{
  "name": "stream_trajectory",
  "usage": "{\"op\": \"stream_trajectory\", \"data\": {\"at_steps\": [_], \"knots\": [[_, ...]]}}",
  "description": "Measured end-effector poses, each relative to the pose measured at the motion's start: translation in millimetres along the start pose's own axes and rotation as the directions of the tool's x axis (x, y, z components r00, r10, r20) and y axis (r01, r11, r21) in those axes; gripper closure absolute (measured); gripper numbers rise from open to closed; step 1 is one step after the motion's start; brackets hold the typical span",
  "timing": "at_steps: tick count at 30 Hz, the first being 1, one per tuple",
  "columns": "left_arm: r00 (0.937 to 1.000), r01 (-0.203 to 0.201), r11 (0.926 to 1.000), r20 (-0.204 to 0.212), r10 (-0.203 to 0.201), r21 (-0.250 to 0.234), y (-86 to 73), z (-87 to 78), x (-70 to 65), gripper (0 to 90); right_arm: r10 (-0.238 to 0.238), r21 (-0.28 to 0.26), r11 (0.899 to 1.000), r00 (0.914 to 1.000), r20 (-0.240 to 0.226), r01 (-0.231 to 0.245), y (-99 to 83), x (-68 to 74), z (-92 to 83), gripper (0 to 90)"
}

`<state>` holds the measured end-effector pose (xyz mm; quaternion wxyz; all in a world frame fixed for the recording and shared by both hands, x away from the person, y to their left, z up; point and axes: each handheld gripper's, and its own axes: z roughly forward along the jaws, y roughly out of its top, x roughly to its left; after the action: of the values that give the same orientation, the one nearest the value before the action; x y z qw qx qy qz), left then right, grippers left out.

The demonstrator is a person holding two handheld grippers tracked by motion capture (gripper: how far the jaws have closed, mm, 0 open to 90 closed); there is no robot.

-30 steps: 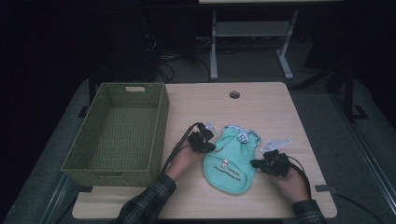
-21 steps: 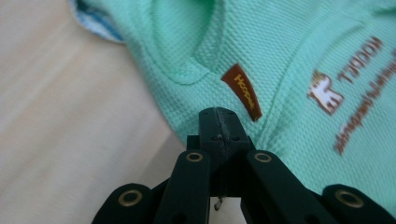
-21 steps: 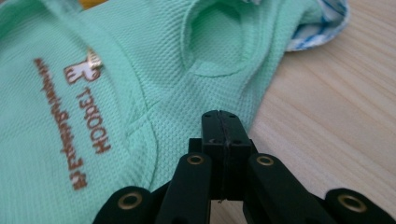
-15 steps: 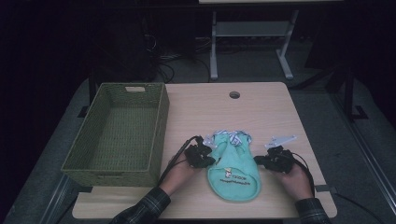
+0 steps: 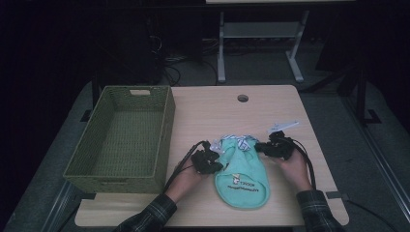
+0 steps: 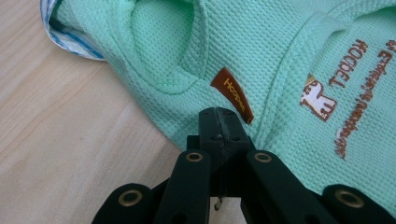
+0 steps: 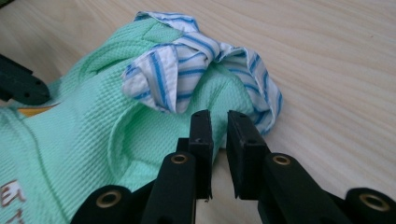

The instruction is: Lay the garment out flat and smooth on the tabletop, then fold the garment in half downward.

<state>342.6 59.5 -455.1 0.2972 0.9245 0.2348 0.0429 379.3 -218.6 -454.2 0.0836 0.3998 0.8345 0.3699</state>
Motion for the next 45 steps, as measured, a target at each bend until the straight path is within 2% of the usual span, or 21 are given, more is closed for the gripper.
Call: {"op": "stream_trajectory", "data": {"at_steps": [7,13,17,22,24,28,29,33,37,39,45], "knots": [[1.0,-0.001,1.0,-0.002,0.001,0.003,0.4,-0.1,-0.5,89.6,-0.015,0.036,0.999,0.9996,0.022,0.014,1.0,2.7,12.5,86.2],[1.0,0.003,1.0,0.001,-0.003,0.002,0.3,-0.1,0.0,89.6,-0.04,0.057,0.998,0.9978,0.054,0.037,0.1,3.4,15.2,89.9],[1.0,0.0,1.0,-0.004,0.0,-0.001,-0.2,0.1,-0.5,89.6,-0.064,0.057,0.997,0.9932,0.097,0.059,-1.3,0.1,13.8,90.0],[1.0,0.002,1.0,-0.003,-0.002,-0.003,-0.7,-0.1,-0.8,89.6,-0.044,0.038,0.999,0.9901,0.133,0.039,-4.9,-14.2,9.6,90.0],[1.0,0.001,1.0,-0.002,-0.001,-0.004,-0.7,-0.1,-0.6,89.6,-0.02,0.025,1.0,0.9925,0.12,0.017,-6.3,-17.2,8.9,90.0],[0.9988,0.038,0.9989,0.033,-0.038,-0.027,-1.1,1.1,2.8,86.8,-0.022,0.014,1.0,0.996,0.086,0.021,-7.4,-14.7,8.5,89.5],[0.9988,0.03,0.9993,0.039,-0.029,-0.023,-1.0,0.7,4.4,85.2,-0.025,0.011,1.0,0.9961,0.084,0.024,-7.5,-13.7,7.9,89.3],[0.9991,0.035,0.9989,0.027,-0.034,-0.032,0.6,-1.7,5.6,80.8,-0.035,-0.02,0.999,0.9971,0.068,0.036,-5.5,-10.5,-0.4,87.8],[0.9985,0.049,0.9978,0.027,-0.047,-0.044,3.6,-5.1,10.3,74.7,-0.033,-0.037,0.999,0.9983,0.048,0.035,-3.7,-8.9,-8.7,79.3],[0.999,0.039,0.9981,0.025,-0.038,-0.047,6.7,-6.8,14.8,69.8,-0.036,-0.049,0.998,0.9983,0.045,0.038,-3.0,-8.7,-11.3,75.7],[0.9988,0.041,0.9969,-0.023,-0.043,-0.067,17.0,-8.4,27.2,57.8,-0.032,-0.067,0.997,0.998,0.054,0.036,3.1,-10.7,-17.7,69.3]]}}
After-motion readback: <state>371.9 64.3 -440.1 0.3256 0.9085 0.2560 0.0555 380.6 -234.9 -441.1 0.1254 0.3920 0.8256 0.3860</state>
